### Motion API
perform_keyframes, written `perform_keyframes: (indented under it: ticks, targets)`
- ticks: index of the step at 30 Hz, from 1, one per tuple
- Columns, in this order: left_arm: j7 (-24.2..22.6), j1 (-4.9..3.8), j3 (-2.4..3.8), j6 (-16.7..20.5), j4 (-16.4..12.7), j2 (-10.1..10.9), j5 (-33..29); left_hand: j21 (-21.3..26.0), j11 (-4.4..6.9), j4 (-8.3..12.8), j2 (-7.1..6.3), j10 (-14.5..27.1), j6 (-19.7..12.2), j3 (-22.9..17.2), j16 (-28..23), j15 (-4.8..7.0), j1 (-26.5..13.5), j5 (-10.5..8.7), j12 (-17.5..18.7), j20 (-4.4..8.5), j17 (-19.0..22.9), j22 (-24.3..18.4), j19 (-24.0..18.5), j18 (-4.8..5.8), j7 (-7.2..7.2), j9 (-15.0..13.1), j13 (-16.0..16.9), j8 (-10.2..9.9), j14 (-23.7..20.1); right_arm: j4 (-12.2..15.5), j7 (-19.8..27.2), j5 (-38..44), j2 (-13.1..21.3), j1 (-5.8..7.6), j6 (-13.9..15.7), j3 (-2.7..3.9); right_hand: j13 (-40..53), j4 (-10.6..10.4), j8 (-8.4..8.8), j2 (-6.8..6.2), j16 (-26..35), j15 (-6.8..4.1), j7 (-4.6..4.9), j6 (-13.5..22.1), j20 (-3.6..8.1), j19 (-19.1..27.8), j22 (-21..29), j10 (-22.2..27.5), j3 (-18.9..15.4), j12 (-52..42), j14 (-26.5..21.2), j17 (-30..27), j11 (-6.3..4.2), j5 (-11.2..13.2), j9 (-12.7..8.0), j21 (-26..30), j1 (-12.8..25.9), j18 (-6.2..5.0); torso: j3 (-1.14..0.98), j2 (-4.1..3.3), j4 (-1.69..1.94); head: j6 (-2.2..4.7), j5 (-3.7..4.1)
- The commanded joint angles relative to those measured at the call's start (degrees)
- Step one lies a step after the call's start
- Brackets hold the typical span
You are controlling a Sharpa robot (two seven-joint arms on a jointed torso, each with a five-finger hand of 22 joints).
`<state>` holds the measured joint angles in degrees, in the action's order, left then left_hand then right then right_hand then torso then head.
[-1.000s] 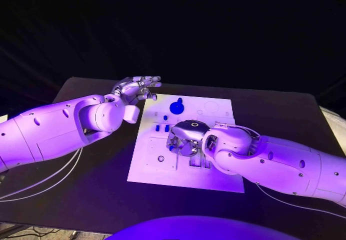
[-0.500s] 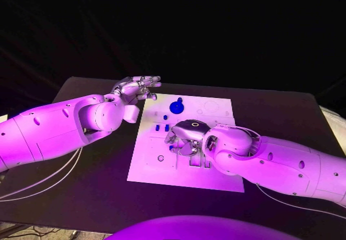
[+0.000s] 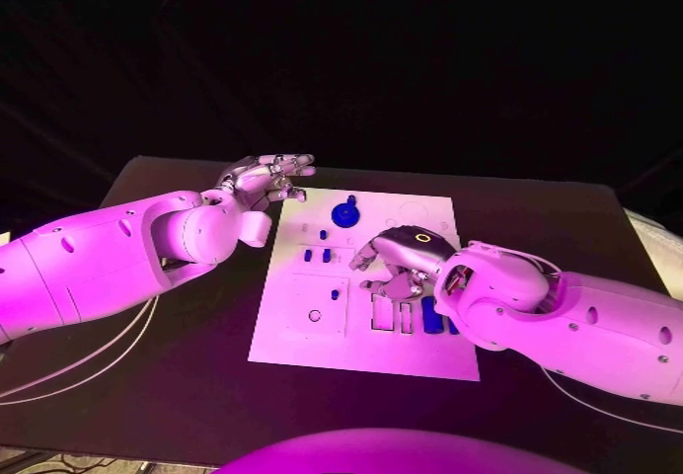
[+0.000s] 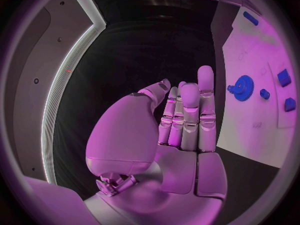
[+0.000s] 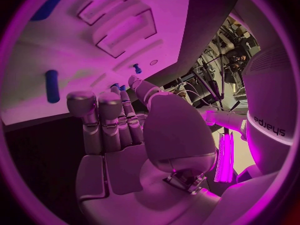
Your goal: Assemble the parts on the task board
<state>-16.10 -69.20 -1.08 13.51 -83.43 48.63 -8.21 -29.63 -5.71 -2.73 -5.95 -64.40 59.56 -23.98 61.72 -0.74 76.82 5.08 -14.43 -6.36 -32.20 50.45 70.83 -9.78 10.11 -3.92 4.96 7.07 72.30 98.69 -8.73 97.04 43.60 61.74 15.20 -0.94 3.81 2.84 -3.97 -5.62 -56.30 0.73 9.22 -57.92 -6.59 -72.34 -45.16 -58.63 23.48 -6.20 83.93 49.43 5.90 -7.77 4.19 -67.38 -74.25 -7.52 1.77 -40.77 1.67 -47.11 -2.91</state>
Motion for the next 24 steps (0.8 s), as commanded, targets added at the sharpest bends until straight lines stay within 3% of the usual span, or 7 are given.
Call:
perform_keyframes:
  ticks: [1,4,9,11,19,24]
  targets:
    - [-0.1,0.01,-0.01,-1.3,0.0,0.0,0.2,0.2,0.12,0.3,0.06,0.4,-0.4,0.0,-0.1,0.01,0.5,0.0,-0.2,-0.05,0.1,-0.1,-0.3,-0.62,-0.12,0.1,0.0,0.2,-0.4,1.2,-1.6,-0.3,2.5,1.45,-2.2,0.31,-0.1,0.3,0.17,-1.14,0.3,-0.21,-0.38,0.3,0.28,0.2,0.2,0.1,-1.2,-0.3,-0.2,-0.3,-0.1,-1.2,-0.1,0.4,-0.1,-0.67,0.02,-0.01,-0.01,0.34,0.74]
    - [-0.1,0.02,-0.04,-1.3,0.0,0.0,0.2,0.2,0.12,0.3,0.06,0.4,-0.4,0.0,-0.1,0.01,0.5,0.0,-0.2,-0.05,0.1,-0.1,-0.3,-0.62,-0.12,0.1,0.0,0.2,-0.4,1.2,-2.4,-0.1,4.6,2.78,-5.5,0.47,-0.2,0.1,0.39,-2.43,0.4,-0.37,-1.17,1.3,0.32,0.3,0.5,1.7,-3.5,0.1,-0.2,-0.5,-0.18,-3.1,-0.2,0.6,0.6,-0.66,0.13,0.02,-0.03,0.87,1.27]
    - [-0.3,0.07,-0.06,-1.3,0.0,-0.2,0.2,0.2,0.12,0.3,0.06,0.4,-0.4,0.0,-0.1,0.01,0.5,0.0,-0.2,-0.05,0.1,-0.1,-0.3,-0.62,-0.12,0.1,0.0,0.2,-0.4,-0.2,-3.2,0.9,6.3,3.76,-7.7,0.55,-0.2,0.2,0.37,-2.56,0.6,-0.55,-1.65,1.7,0.41,0.3,0.7,3.0,-5.0,0.2,-0.2,-0.8,-0.24,-3.6,-0.2,0.7,0.2,-0.68,-0.01,0.0,-0.25,1.25,1.45]
    - [-0.3,0.13,-0.08,-1.4,0.0,-0.2,0.2,0.3,0.11,0.3,0.1,0.4,-0.5,0.0,-0.2,-0.01,0.6,0.01,-0.2,-0.06,0.1,-0.1,-0.3,-0.61,-0.12,0.1,0.0,0.2,-0.5,-0.9,-3.3,1.7,6.6,3.93,-8.3,0.56,-0.2,0.4,0.34,-2.53,0.6,-0.72,-1.76,1.7,0.51,0.2,0.8,3.5,-5.5,0.3,-0.2,-0.9,-0.27,-3.5,-0.2,0.8,-0.3,-0.7,0.01,-0.02,-0.17,1.26,1.49]
    - [-0.3,0.41,-0.1,-1.4,0.1,-0.3,0.2,0.3,0.11,0.3,0.12,0.4,-0.5,0.0,-0.2,-0.02,0.6,0.02,-0.2,-0.07,0.1,-0.1,-0.3,-0.61,-0.12,0.1,0.0,0.3,-0.5,-2.3,-3.2,2.9,6.3,3.82,-9.6,0.47,-0.1,0.9,0.2,-1.86,0.7,-1.15,-2.14,1.4,0.91,0.2,1.0,3.8,-6.3,-0.1,-0.1,-1.0,-0.53,-3.3,-0.1,1.0,-1.5,-0.73,0.04,-0.08,-0.05,1.3,1.47]
    - [-0.2,0.51,-0.1,-1.5,0.2,-0.3,0.2,0.3,0.11,0.3,0.12,0.4,-0.5,0.0,-0.2,-0.02,0.6,0.02,-0.2,-0.07,0.1,-0.1,-0.3,-0.61,-0.12,0.1,0.0,0.3,-0.5,-3.0,-2.8,3.3,5.2,3.49,-9.6,0.32,0.1,0.9,0.04,-0.48,0.7,-1.1,-1.77,0.3,0.94,-0.1,0.8,1.6,-6.5,-1.7,0.0,-1.1,-0.85,-3.3,0.0,0.8,-2.1,-0.63,0.08,-0.01,-0.14,1.17,1.25]
